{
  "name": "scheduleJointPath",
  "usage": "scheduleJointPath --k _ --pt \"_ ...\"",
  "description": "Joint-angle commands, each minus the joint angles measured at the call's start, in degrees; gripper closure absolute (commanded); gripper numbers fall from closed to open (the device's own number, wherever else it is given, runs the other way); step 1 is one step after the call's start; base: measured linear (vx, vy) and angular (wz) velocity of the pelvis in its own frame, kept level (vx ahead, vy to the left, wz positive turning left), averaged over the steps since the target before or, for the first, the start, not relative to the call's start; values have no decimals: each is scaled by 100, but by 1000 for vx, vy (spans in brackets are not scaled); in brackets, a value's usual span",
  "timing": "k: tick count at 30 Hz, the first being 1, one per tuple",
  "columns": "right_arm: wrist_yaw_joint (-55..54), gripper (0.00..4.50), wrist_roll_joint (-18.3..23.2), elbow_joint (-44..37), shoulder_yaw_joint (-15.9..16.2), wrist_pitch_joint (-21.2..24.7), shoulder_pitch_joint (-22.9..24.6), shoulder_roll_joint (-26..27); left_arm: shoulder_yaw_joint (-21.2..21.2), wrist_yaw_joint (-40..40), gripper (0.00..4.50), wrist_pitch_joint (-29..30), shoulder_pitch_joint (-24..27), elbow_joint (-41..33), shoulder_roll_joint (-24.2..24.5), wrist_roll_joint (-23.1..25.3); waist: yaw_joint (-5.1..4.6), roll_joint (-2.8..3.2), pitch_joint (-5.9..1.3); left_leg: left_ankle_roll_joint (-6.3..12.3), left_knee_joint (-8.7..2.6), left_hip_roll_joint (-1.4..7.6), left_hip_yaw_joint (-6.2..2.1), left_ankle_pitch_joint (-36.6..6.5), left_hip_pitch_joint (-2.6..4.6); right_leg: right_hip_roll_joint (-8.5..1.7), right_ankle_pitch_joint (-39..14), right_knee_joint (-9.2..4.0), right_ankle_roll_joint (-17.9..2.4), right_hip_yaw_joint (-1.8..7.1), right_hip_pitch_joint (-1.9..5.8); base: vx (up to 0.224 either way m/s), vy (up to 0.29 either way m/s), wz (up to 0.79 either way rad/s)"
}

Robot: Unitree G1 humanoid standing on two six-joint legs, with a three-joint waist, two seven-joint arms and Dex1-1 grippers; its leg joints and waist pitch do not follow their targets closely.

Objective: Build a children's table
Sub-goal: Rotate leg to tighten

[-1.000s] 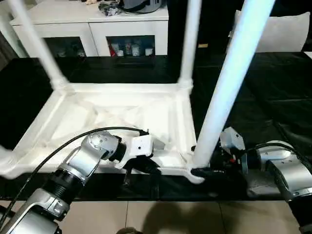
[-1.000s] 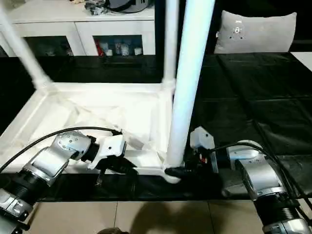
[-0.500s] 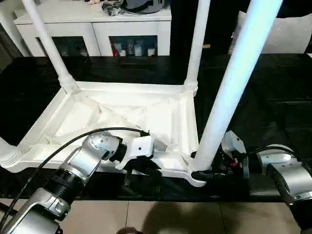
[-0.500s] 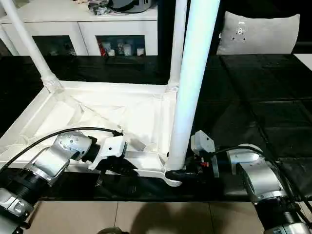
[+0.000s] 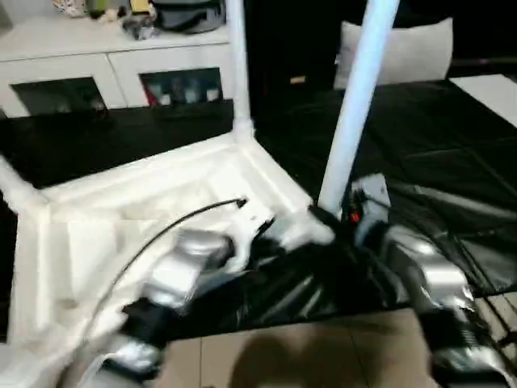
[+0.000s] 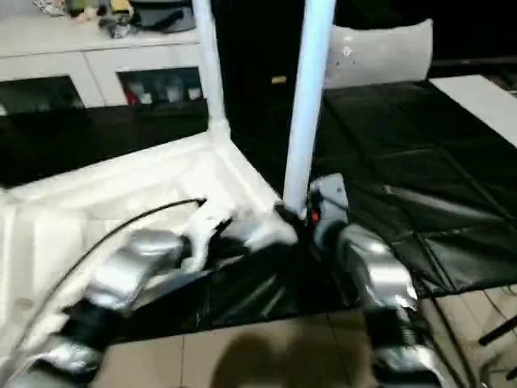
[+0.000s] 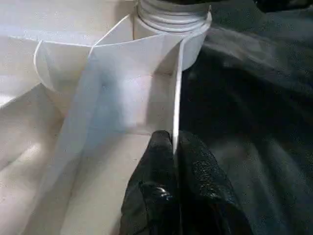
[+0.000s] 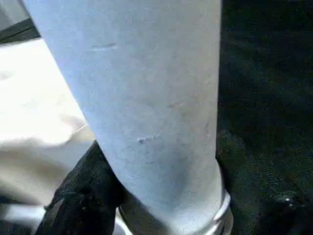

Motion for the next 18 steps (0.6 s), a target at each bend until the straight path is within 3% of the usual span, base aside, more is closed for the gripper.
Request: scheduleJointPath --k 1,2,6,8,10,11,13,18 --pt "-115 195 42 296 275 -11 29 425 30 584 450 -269 -237 -41 -328 48 37 -152 -236 297 -392 338 -188 -1325 41 -599 -2832 -676 -560 330 127 0 0 0" --pt "-115 161 42 296 275 -11 29 425 30 584 450 -269 -237 -41 -328 48 61 -136 -258 333 -409 365 -206 -1187 -2 -607 -2586 -622 -582 338 169 0 0 0" --pt "-36 121 14 105 247 -37 92 433 -77 509 450 -148 -195 -203 -307 82 81 -91 -296 463 -399 403 -199 -901 -24 -592 -1707 -519 -816 361 188 0 0 0" --pt "79 110 95 -26 149 -105 171 314 -149 411 450 -209 -144 -271 -208 93 115 -96 -342 607 -359 392 -188 -535 -80 -596 -1096 -443 -931 358 226 0 0 0" --pt "234 88 183 -105 69 -238 221 222 -257 294 450 -398 -112 -244 -106 152 134 -90 -318 668 -360 392 -179 -611 -79 -595 -1173 -464 -947 348 212 0 0 0" --pt "394 78 262 -185 35 -308 261 146 -318 221 450 -488 -91 -232 -36 192 147 -63 -310 644 -364 395 -179 -741 -64 -599 -1394 -493 -901 344 205 0 0 0" --pt "889 66 405 -413 46 -522 369 -94 -386 60 450 -629 -65 -180 111 225 175 -77 -292 602 -381 399 -180 -877 -58 -593 -1676 -527 -789 344 204 0 0 0" --pt "1960 26 539 -781 130 -631 542 -827 -482 -485 450 -979 -48 -117 530 197 200 -91 -289 650 -386 399 -198 -872 -86 -588 -1656 -496 -757 340 233 0 0 0"
